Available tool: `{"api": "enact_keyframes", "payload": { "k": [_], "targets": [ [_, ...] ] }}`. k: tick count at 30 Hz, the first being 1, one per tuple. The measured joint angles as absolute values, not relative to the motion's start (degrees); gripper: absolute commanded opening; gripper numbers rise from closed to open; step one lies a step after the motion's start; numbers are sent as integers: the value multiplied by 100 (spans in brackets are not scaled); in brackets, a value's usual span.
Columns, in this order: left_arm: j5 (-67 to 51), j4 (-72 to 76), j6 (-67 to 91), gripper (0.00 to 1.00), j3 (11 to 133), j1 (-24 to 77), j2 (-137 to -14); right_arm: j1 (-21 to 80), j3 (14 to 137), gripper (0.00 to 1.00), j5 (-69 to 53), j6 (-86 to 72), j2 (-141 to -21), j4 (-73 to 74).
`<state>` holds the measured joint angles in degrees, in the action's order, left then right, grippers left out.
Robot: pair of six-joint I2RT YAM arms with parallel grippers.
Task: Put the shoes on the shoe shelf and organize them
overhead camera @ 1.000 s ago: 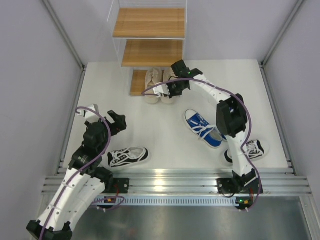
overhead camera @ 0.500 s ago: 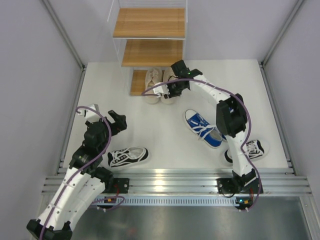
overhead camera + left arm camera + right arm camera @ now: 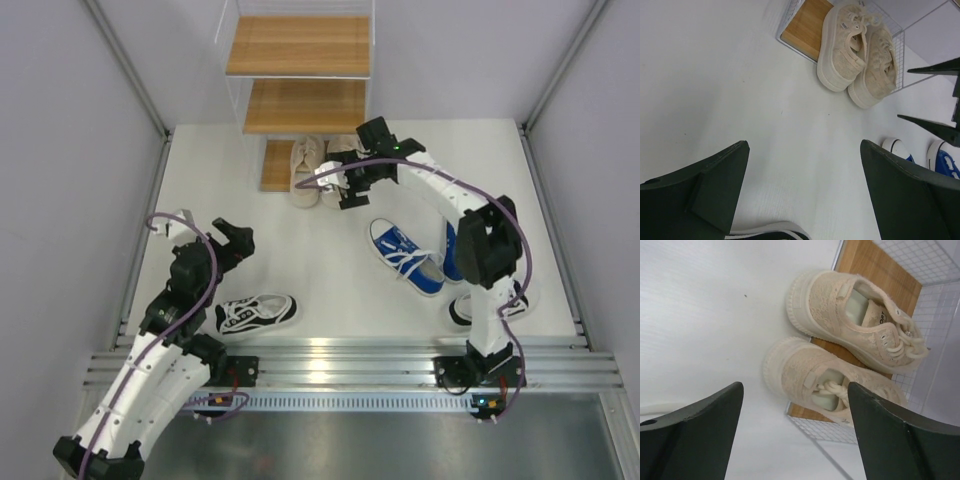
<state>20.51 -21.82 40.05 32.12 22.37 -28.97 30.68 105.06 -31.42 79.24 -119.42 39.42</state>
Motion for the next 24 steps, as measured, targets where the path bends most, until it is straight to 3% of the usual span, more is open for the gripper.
{"api": "enact_keyframes", "payload": {
  "k": [9,15,24],
  "targets": [
    [1881,-2958,6191,97,3269,2235,-3306,3059,9588,86,-3691,6445,-9876,4635],
    [1455,-4025,7754,90,3686,2226,-3815,2842,7852,86,-4086,4928,-8241,4506],
    [244,-5688,8847,91,4897,2226,-5793,2145,6530,85,-4215,4112,-7804,4453]
  ]
}}
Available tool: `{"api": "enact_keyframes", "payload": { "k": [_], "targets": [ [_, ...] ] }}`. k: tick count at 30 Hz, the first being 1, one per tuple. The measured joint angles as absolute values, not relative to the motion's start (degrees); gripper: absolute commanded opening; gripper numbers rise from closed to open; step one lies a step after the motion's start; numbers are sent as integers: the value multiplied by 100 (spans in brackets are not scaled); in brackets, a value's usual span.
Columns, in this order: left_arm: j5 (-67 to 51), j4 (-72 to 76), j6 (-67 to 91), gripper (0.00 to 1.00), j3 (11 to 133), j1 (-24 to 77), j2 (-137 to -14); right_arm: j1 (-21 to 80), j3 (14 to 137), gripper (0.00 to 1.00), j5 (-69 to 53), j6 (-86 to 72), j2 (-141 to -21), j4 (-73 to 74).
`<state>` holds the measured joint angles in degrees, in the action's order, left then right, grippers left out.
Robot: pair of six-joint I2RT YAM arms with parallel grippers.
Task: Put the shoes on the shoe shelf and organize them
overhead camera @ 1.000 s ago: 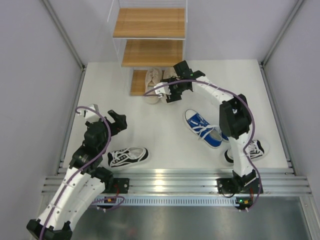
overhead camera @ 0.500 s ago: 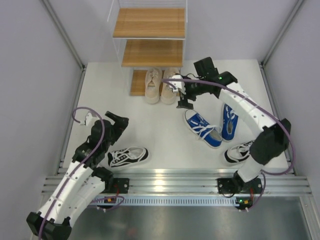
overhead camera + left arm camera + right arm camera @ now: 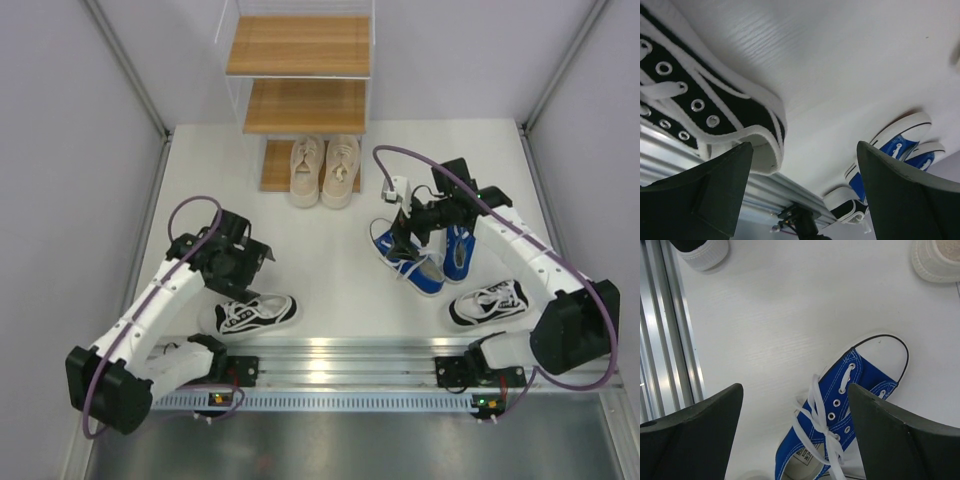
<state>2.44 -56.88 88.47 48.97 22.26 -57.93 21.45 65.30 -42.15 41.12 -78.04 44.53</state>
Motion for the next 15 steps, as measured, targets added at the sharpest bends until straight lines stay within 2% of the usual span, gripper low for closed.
{"api": "enact_keyframes", "payload": {
  "k": [8,11,14,15],
  "targets": [
    [-202,-6650,8882,90,5170,2226,-6361,2064,6414,85,-4342,3889,-7666,4327],
    [-200,-6552,8886,78,4950,2226,-6471,2049,6414,84,-4383,3846,-7655,4270],
    [-104,-6254,8890,60,4650,2226,-6720,2047,6414,83,-4431,3817,-7655,4259],
    [-16,-6121,8862,51,4589,2228,-6818,2047,6414,83,-4440,3806,-7653,4259]
  ]
}}
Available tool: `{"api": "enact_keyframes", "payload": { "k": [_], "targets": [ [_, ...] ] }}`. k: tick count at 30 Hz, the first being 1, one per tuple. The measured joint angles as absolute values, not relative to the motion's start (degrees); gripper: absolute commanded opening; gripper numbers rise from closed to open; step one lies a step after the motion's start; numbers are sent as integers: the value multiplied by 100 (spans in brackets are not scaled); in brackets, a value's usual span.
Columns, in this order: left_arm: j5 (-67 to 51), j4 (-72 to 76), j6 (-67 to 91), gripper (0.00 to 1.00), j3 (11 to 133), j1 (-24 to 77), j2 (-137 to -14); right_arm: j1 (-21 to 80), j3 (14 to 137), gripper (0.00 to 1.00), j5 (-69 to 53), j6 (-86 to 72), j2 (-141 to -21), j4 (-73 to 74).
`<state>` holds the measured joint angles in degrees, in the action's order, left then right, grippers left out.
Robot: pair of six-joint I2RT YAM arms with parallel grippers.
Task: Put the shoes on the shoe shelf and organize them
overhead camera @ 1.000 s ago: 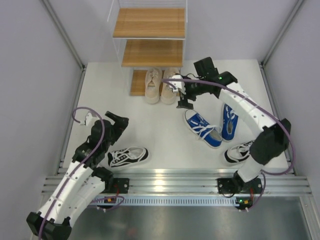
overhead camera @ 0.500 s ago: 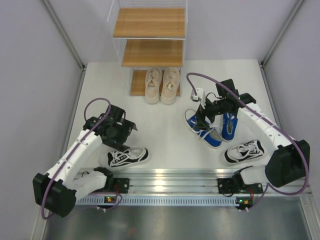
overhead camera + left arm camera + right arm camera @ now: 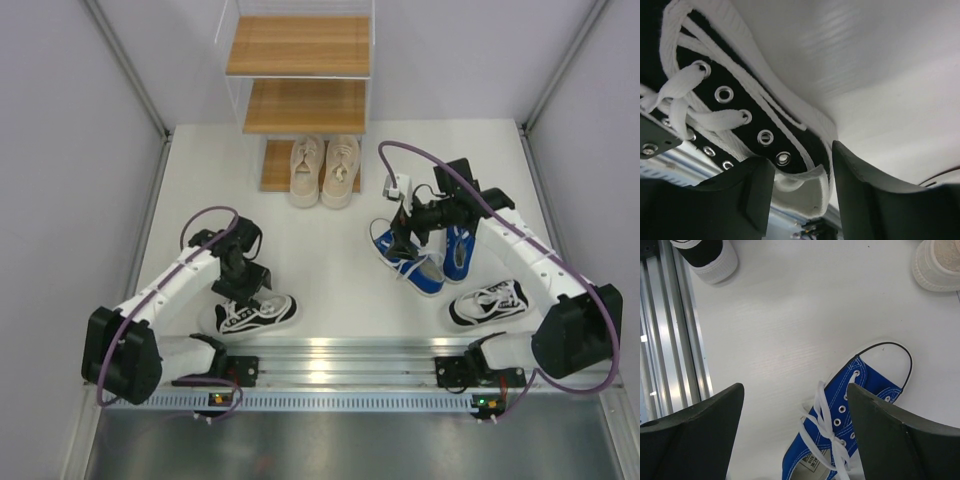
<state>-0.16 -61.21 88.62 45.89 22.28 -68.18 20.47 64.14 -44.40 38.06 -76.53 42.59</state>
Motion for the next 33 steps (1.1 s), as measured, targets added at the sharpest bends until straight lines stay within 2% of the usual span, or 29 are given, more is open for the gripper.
{"api": "enact_keyframes", "payload": {
  "k": [2,6,7,10,13,19,22,24,29,33],
  "targets": [
    [145,-5854,8788,22,4543,2226,-6960,2047,6414,83,-4453,3789,-7642,4263],
    [572,-5457,8248,2,4617,2228,-7039,2045,6414,83,-4471,3791,-7550,4287],
    [683,-5356,8025,0,4652,2226,-7028,2045,6414,83,-4473,3793,-7526,4289],
    [757,-4840,6884,0,4663,2231,-6792,2045,6414,82,-4501,3793,-7437,4303],
    [517,-4106,5487,0,4571,2279,-6058,2040,6418,82,-4580,3791,-7387,4368],
    [-886,-2860,3354,0,4534,2464,-4880,2001,6420,81,-4995,3197,-7387,4298],
    [-1505,-2635,2711,0,4532,2657,-4781,1990,6412,84,-5293,2132,-7387,3750],
    [-1811,-2558,2418,0,4532,2867,-4777,1953,6344,99,-5494,1107,-7387,3164],
    [-2182,-2434,2115,0,4687,3393,-5144,1861,6084,100,-5435,-1188,-7402,1874],
    [-2141,-2213,1940,0,5111,3986,-5863,1951,6086,99,-4668,-2423,-7404,1638]
  ]
}}
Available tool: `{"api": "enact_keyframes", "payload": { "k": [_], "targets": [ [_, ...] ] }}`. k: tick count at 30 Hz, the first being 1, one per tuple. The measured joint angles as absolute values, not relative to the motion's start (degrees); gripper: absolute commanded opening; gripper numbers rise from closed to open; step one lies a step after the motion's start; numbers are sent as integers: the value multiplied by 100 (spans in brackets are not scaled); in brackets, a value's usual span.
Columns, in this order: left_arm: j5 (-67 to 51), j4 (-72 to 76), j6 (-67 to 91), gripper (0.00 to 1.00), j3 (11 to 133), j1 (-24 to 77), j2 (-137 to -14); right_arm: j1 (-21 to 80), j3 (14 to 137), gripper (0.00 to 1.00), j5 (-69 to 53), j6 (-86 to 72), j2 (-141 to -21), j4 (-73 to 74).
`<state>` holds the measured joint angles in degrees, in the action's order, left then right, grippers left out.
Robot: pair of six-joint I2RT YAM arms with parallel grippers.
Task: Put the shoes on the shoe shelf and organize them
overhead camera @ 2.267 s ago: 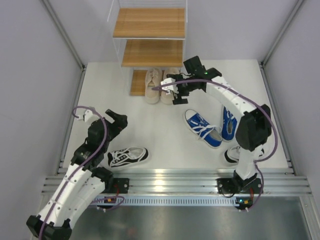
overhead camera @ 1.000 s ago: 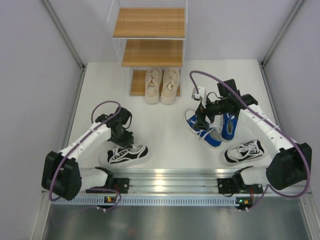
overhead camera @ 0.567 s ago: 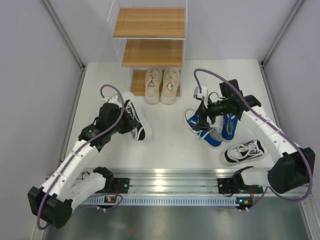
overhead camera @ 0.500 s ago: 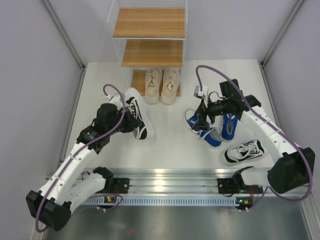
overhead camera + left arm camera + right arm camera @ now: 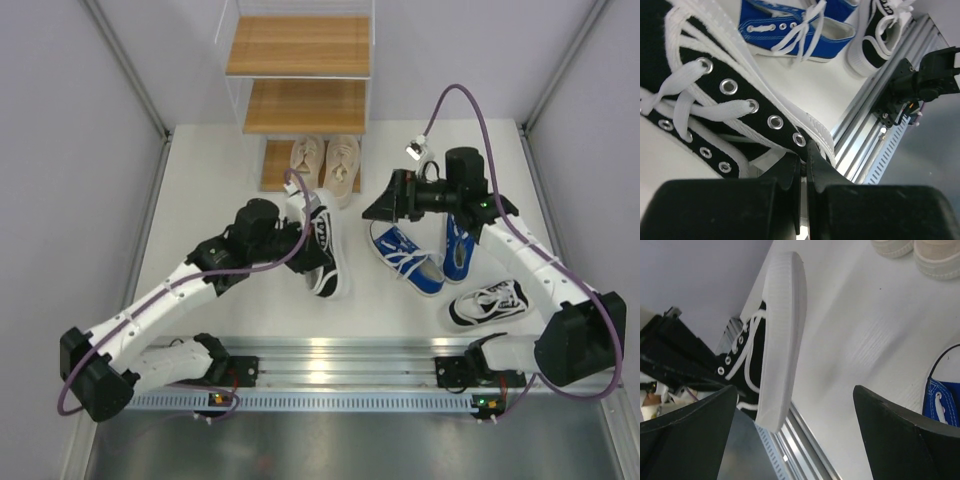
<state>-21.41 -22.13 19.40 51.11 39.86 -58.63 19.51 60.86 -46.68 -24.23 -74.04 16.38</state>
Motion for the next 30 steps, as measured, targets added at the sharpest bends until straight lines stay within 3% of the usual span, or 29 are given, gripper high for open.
{"api": "enact_keyframes", "payload": {
  "k": [12,18,21,22,23,24,25,26,28,29,30],
  "targets": [
    [-2340,-1389,1776,0,5839,4676,-7052,2239,6086,99,-3603,-3785,-7511,1500],
    [-2397,-1267,1782,0,5887,4777,-7179,2471,6045,88,-3559,-4001,-7749,1114],
    [-2443,-1197,1785,0,5887,4794,-7179,2582,6038,70,-3573,-4066,-7992,980],
    [-2438,-1190,1789,0,5887,4797,-7179,2604,6038,48,-3610,-4101,-8062,923],
    [-2432,-1188,1809,0,5887,4794,-7179,2624,6036,36,-3645,-4106,-8125,860],
    [-2410,-1151,1835,0,5883,4797,-7179,2637,6025,14,-3699,-4160,-8162,799],
    [-2362,-1114,1870,3,5881,4794,-7179,2641,6007,3,-3776,-4147,-8195,698],
    [-2335,-1076,1942,28,5874,4794,-7168,2635,5964,0,-3870,-4174,-8204,556],
    [-2143,-923,2115,58,5776,4797,-7061,2561,5861,0,-4014,-4206,-8208,198],
    [-1977,-690,2353,82,5642,4799,-6952,2482,5760,0,-4112,-4351,-8219,-38],
    [-1900,-567,2394,94,5566,4792,-6801,2403,5673,0,-4187,-4484,-8235,-224]
  ]
}}
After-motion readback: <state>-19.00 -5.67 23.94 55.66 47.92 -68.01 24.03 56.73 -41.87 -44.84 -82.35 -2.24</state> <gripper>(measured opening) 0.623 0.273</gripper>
